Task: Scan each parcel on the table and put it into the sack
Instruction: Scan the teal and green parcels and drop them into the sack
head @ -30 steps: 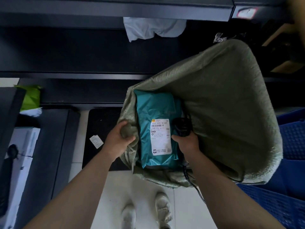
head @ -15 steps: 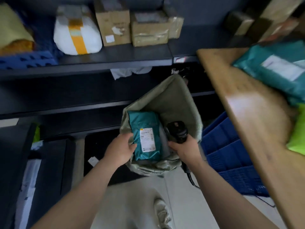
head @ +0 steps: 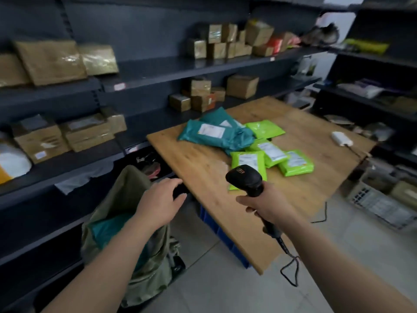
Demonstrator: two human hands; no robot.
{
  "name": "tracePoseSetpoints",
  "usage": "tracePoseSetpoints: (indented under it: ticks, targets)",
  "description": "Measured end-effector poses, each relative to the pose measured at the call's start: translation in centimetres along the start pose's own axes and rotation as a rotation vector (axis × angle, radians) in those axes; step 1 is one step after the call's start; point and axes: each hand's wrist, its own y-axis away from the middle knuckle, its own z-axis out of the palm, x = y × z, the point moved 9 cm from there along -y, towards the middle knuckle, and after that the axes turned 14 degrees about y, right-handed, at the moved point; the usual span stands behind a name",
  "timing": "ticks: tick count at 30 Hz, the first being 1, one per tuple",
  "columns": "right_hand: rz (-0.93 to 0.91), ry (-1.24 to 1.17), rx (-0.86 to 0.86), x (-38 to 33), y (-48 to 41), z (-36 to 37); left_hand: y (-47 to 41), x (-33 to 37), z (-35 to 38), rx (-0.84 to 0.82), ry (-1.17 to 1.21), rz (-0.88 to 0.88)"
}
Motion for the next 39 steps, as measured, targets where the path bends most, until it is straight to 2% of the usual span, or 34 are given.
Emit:
tracePoseSetpoints:
  ticks: [5, 10, 14, 23, 30, 39]
  targets:
    - [0.002, -0.015, 0.064, 6.4, -3.0, -10.0, -4.9, 9.3, 6.0, -0.009, -0.117, 0.084]
    - [-0.002, -0.012, 0.044, 11.8, -7.2, -16.9, -9.3, 16.0, 12.3, -0.020, -0.164, 0.044]
    - [-0.014, -0.053, 0.003, 14.1, -11.2, -20.1, -12.1, 17.9, 15.4, 0.004, -0.122, -0.016]
    - [-0.076, -0.142, -0.082, 13.2, -23.7, -21.1, -20.2, 13.8, 17.5, 0.034, -0.140, -0.235]
    - [-0.138, -0.162, -0.210, 7.0, -34.1, -18.0, -26.8, 8.2, 17.2, 0.088, 0.009, -0.410]
    - [-0.242, -0.118, -0.293, -2.5, -45.1, -12.1, -34.9, 1.3, 15.8, 0.135, 0.075, -0.510]
